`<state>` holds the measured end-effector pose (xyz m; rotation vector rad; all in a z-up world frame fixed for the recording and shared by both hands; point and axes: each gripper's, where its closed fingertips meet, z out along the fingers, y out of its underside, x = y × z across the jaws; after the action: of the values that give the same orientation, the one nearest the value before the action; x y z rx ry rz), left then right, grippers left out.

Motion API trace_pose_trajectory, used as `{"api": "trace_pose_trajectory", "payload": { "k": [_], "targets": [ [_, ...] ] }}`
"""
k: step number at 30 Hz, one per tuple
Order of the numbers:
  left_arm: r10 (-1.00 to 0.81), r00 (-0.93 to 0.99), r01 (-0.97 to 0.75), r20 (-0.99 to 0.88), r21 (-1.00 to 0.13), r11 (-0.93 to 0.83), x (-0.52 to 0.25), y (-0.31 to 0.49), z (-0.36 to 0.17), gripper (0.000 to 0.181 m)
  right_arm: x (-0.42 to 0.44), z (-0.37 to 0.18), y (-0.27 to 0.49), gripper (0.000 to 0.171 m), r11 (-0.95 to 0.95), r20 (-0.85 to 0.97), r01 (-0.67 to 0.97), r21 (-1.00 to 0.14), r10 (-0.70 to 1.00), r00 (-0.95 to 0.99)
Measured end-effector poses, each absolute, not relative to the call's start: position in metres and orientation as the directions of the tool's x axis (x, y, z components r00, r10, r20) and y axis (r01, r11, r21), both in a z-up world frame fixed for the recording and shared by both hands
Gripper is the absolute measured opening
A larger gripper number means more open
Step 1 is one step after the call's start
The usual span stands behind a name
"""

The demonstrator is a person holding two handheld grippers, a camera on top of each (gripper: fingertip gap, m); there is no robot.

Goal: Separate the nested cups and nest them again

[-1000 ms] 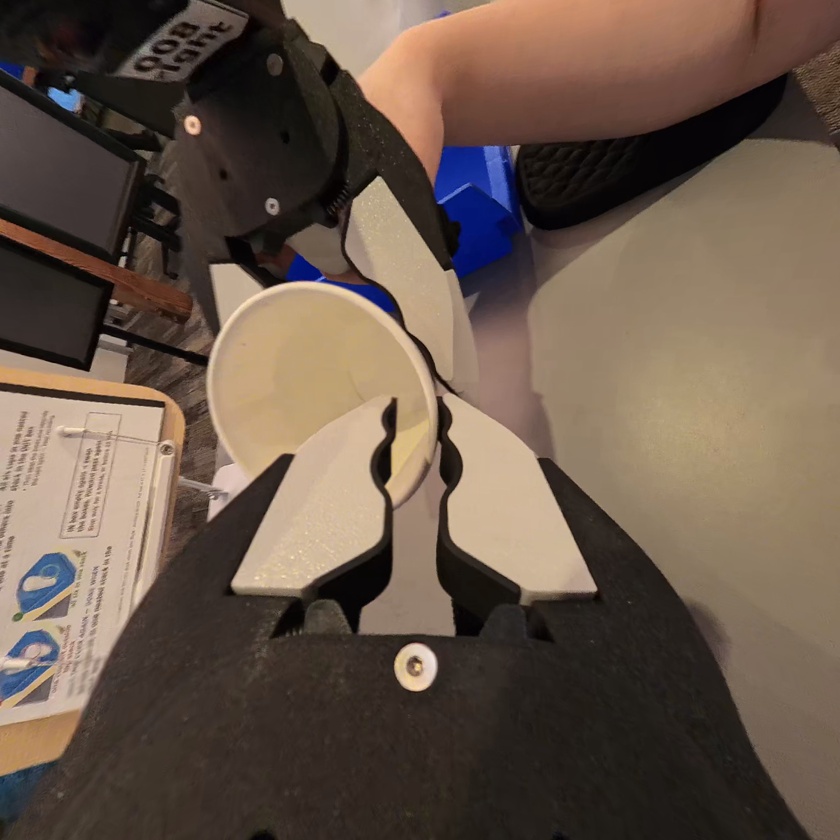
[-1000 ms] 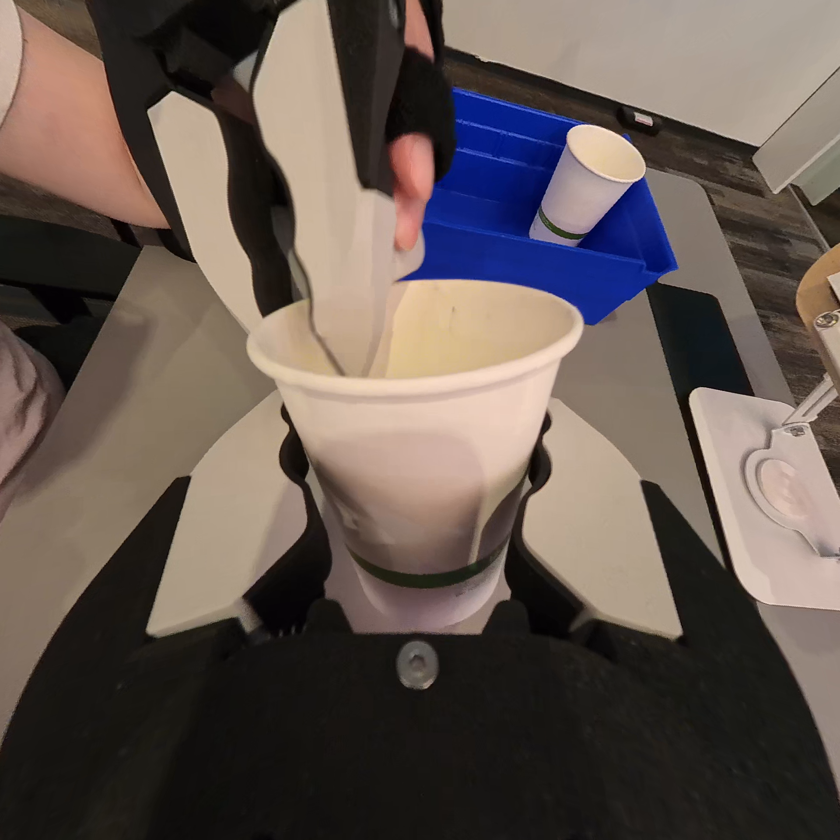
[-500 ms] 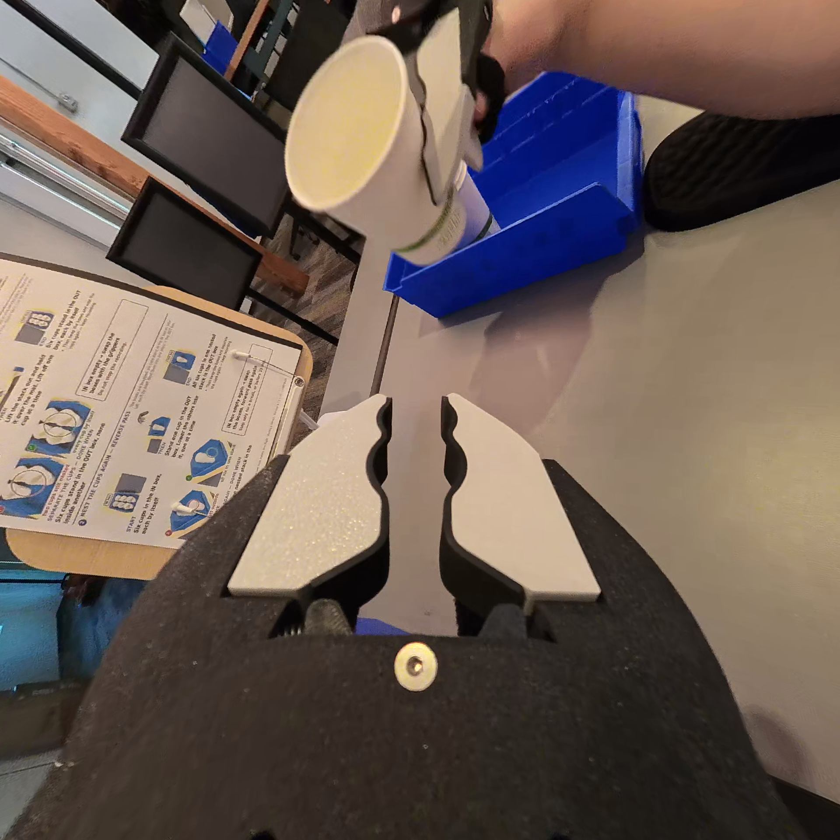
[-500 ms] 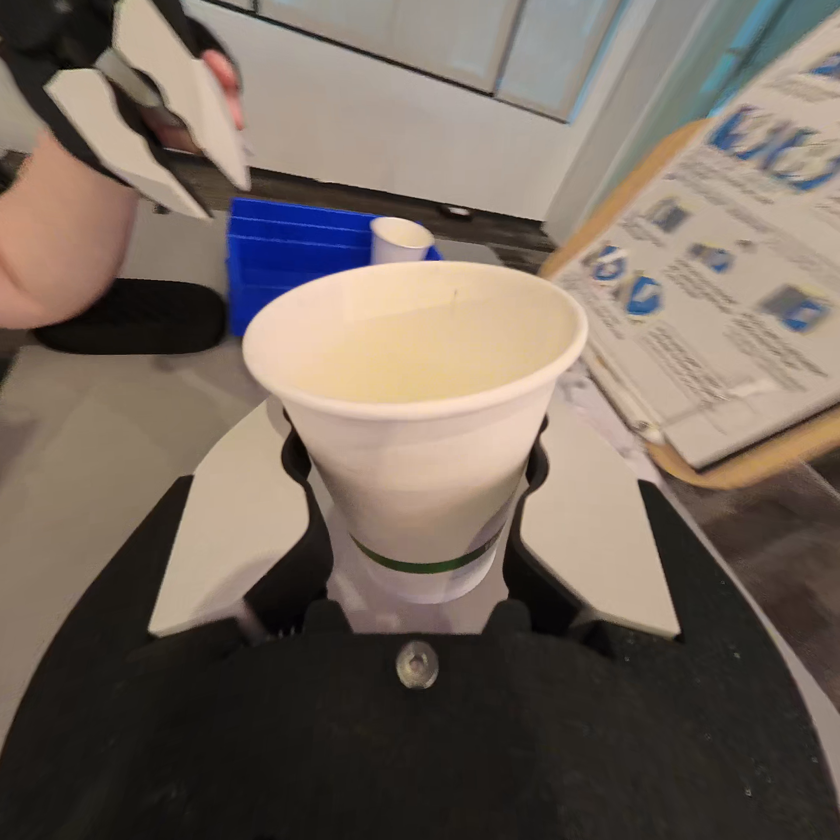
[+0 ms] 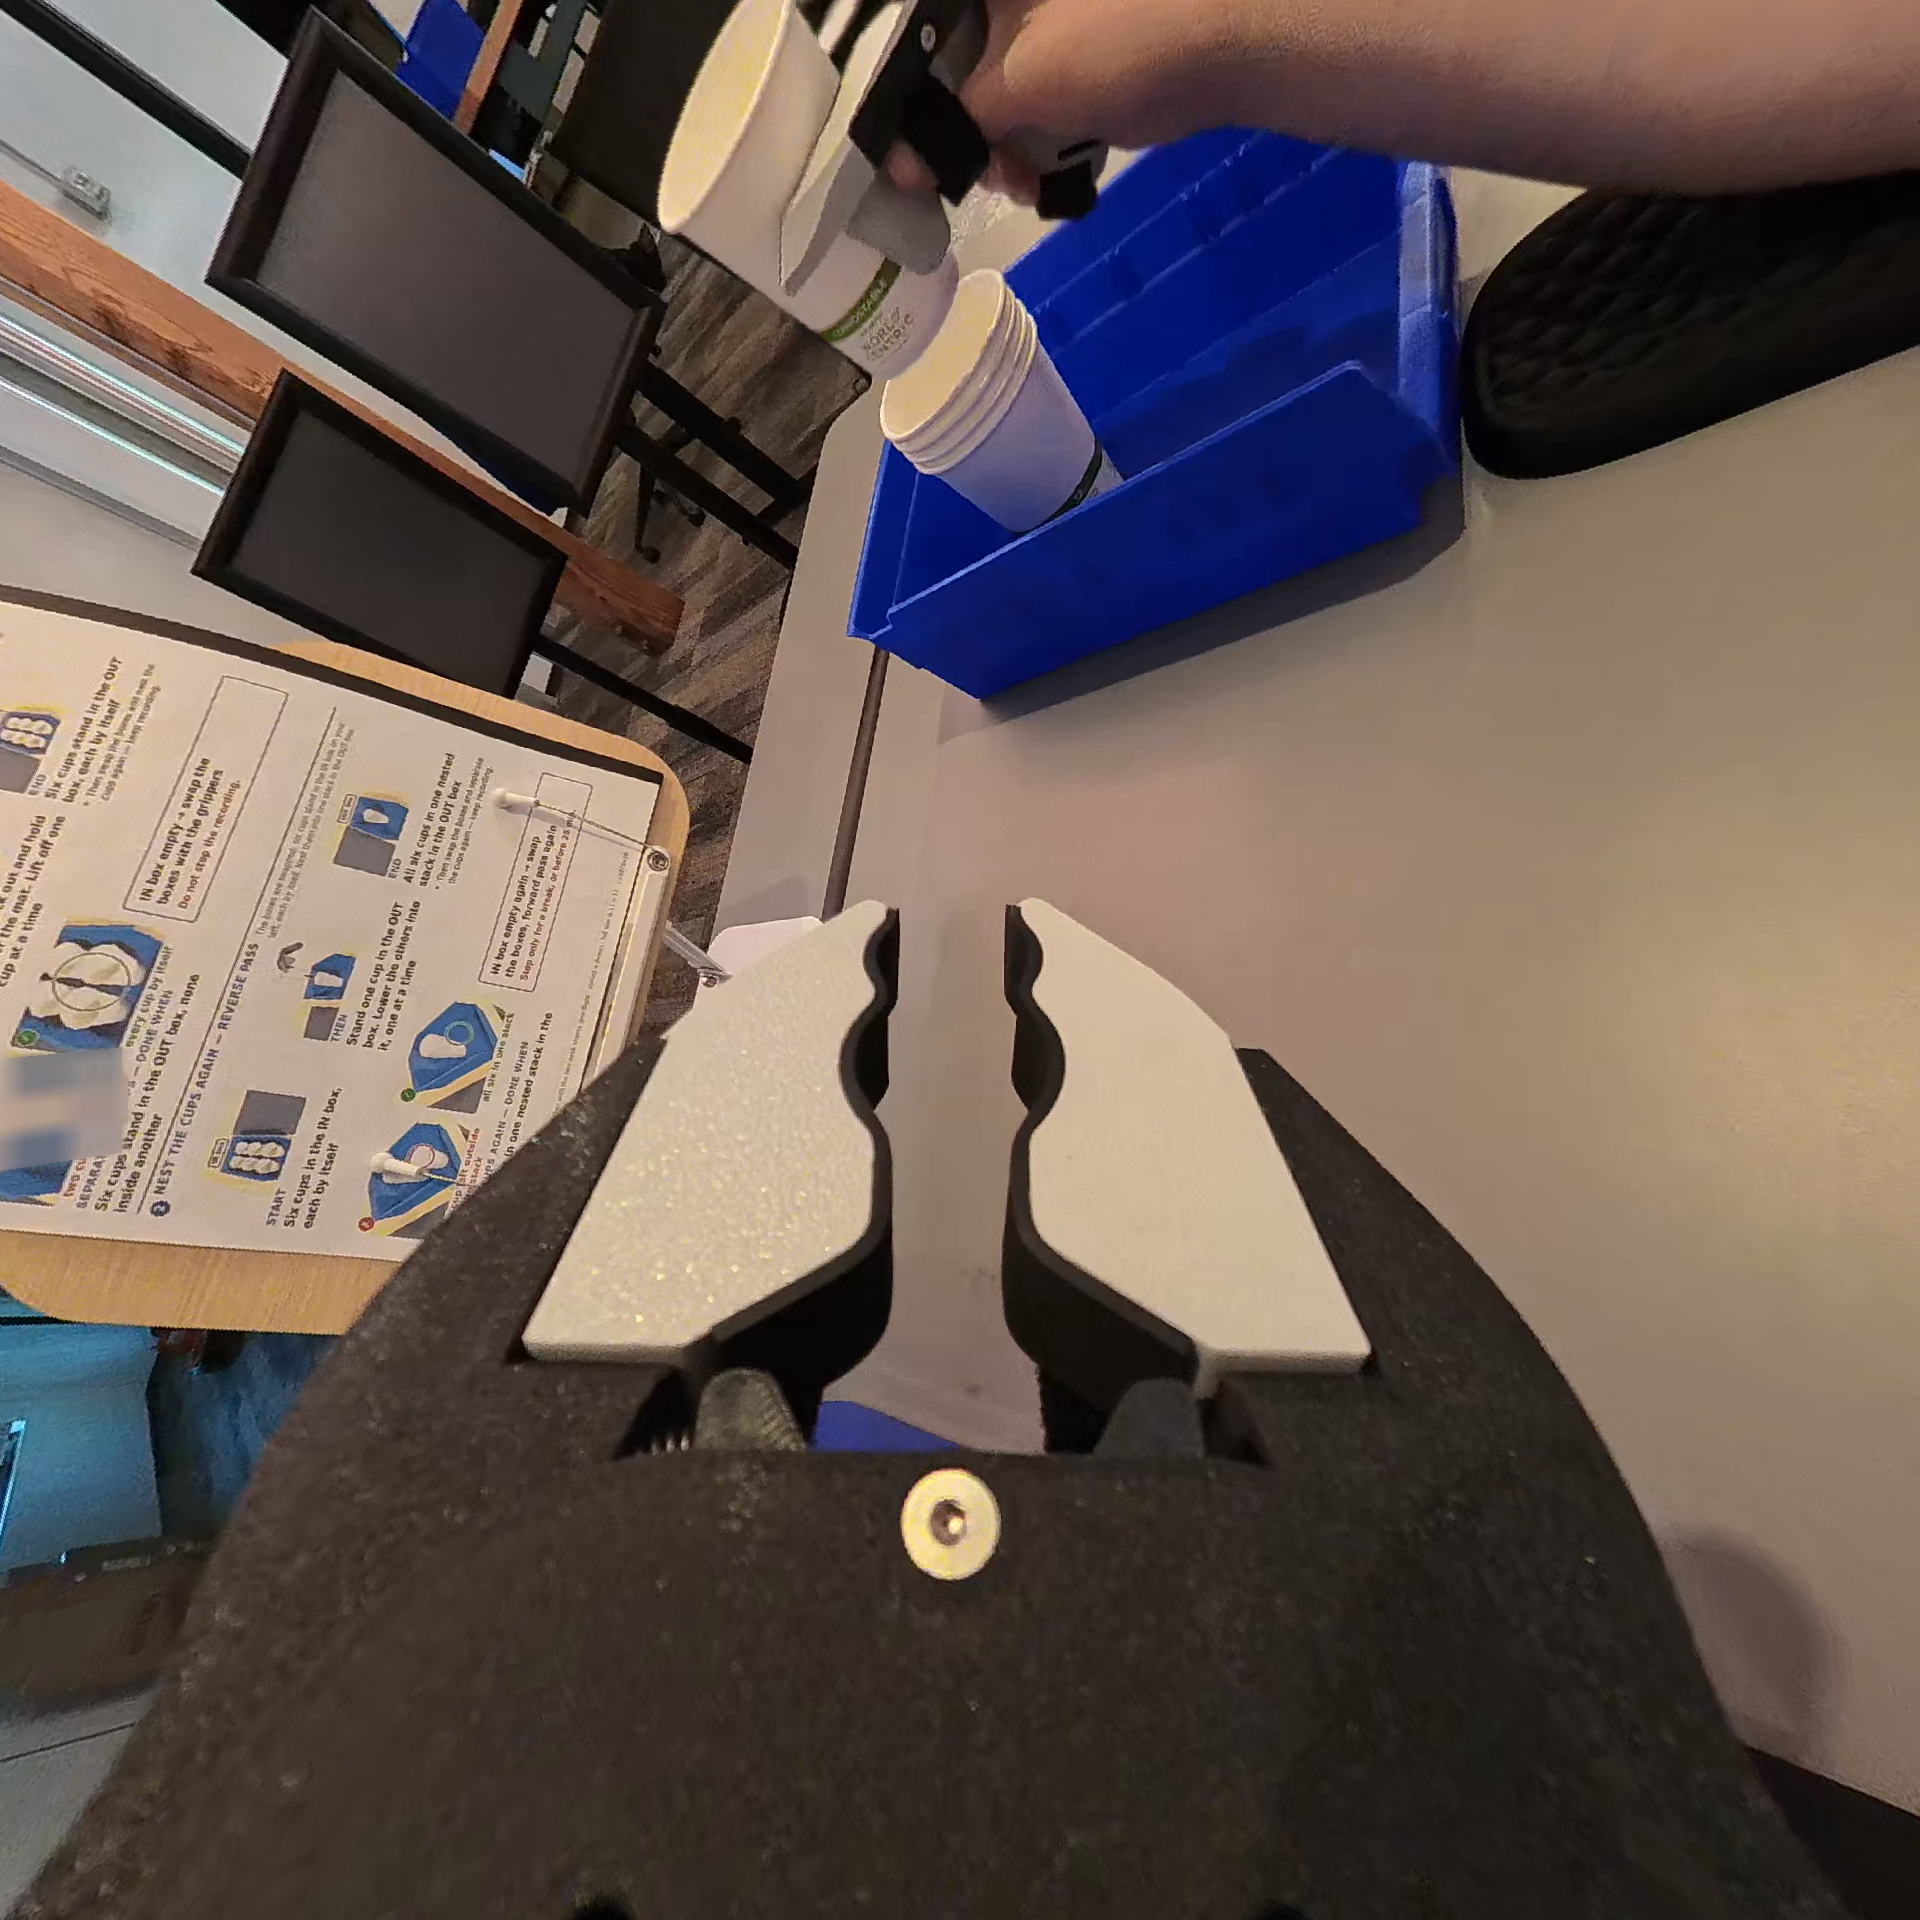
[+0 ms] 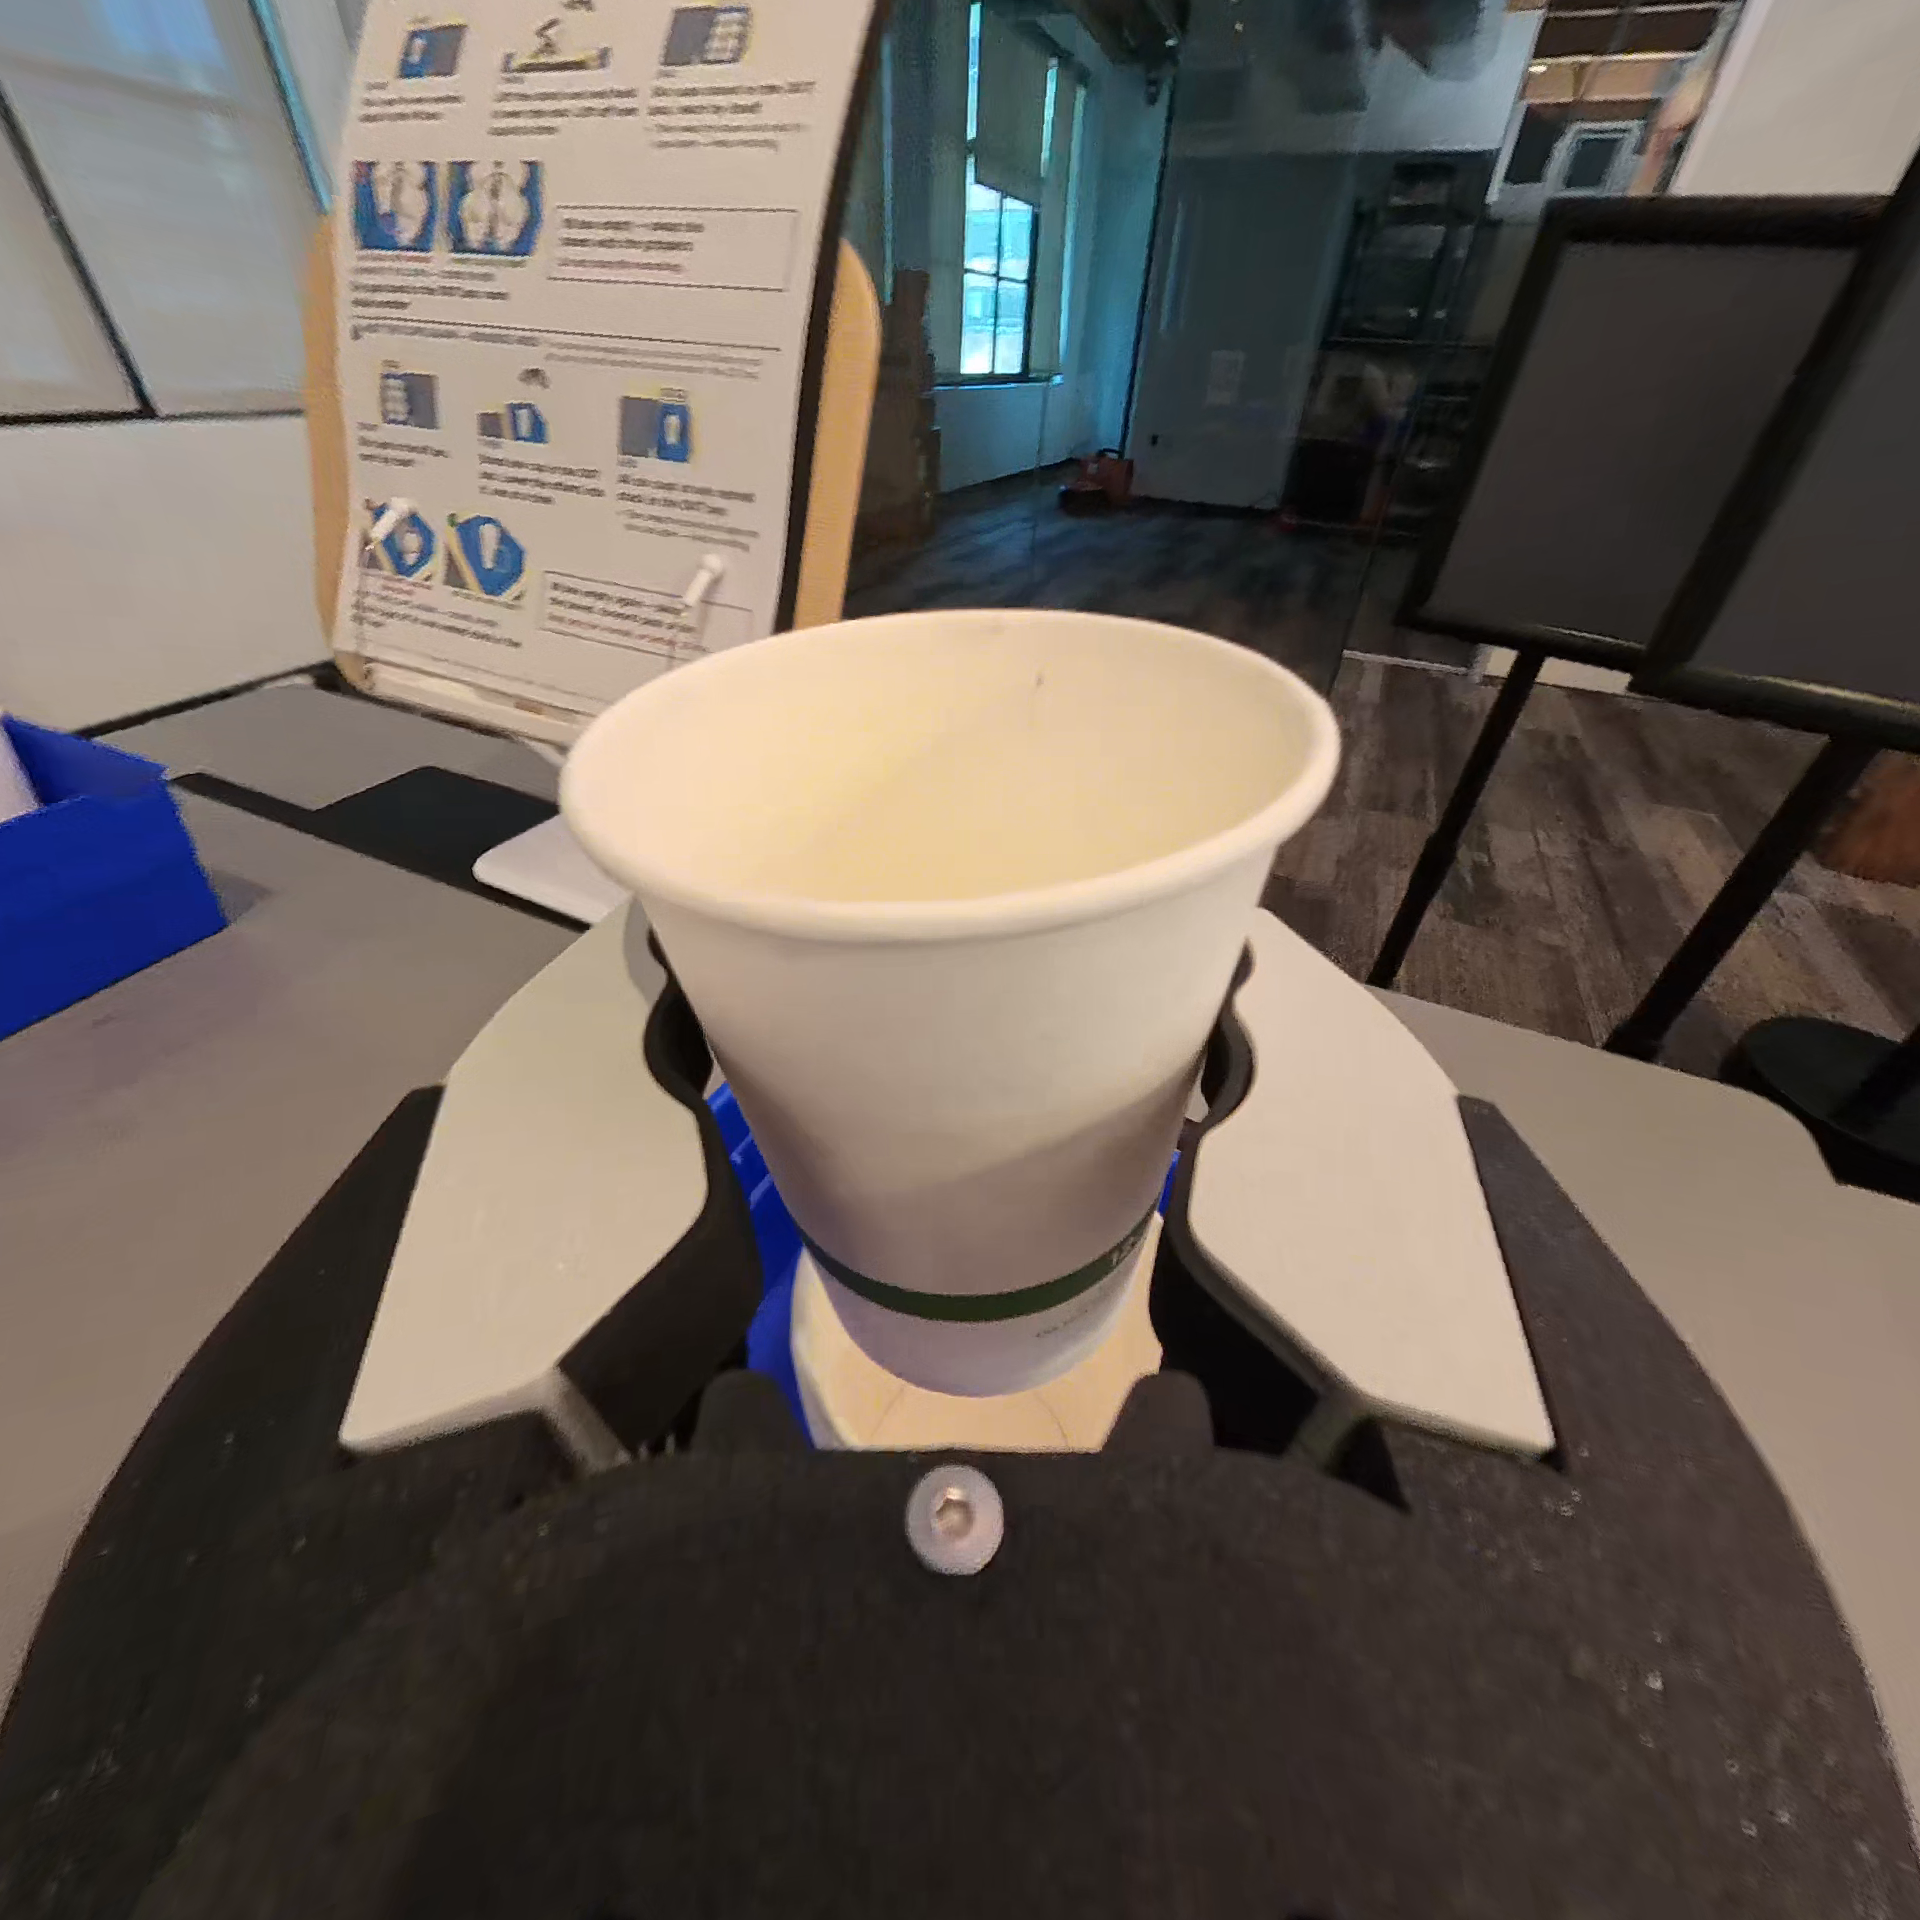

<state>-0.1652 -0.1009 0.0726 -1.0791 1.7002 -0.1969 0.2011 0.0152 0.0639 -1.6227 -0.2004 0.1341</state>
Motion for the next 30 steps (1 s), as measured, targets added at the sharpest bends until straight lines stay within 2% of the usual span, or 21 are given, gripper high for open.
{"api": "trace_pose_trajectory", "payload": {
  "k": [3,5,12,18,20,22,25,30],
  "targets": [
    [-0.730,-0.035,-0.560,-0.683,-0.591,0.580,-0.164,-0.101,0.071,0.018,0.210,0.050,0.026,0.095,-0.069,-0.029,-0.019,-0.997,0.154,0.988],
    [-0.726,-0.035,-0.566,-0.687,-0.585,0.581,-0.165,-0.100,0.070,0.018,0.206,0.037,0.030,0.096,-0.142,-0.046,-0.020,-0.990,0.175,0.983],
    [-0.722,-0.018,-0.560,-0.692,-0.591,0.580,-0.169,-0.099,0.076,0.017,0.209,0.009,0.026,0.097,-0.326,-0.053,0.015,-0.945,0.197,0.979],
    [-0.711,0.009,-0.579,-0.703,-0.584,0.569,-0.178,-0.093,0.080,0.017,0.223,-0.010,0.001,0.114,-0.513,0.002,0.109,-0.852,0.204,0.979],
    [-0.691,0.058,-0.615,-0.721,-0.570,0.544,-0.192,-0.080,0.085,0.018,0.226,-0.008,-0.006,0.115,-0.519,0.041,0.147,-0.842,0.210,0.977],
    [-0.658,0.152,-0.676,-0.738,-0.563,0.476,-0.218,-0.057,0.091,0.018,0.223,0.005,-0.009,0.114,-0.475,0.043,0.150,-0.867,0.227,0.973],
    [-0.593,0.338,-0.764,-0.731,-0.581,0.280,-0.281,-0.010,0.096,0.020,0.214,0.028,-0.013,0.111,-0.402,0.027,0.129,-0.907,0.249,0.968],
    [-0.491,0.516,-0.819,-0.701,-0.571,-0.046,-0.375,0.057,0.064,0.029,0.208,0.039,-0.017,0.110,-0.367,0.053,0.151,-0.918,0.263,0.963]
  ]
}}
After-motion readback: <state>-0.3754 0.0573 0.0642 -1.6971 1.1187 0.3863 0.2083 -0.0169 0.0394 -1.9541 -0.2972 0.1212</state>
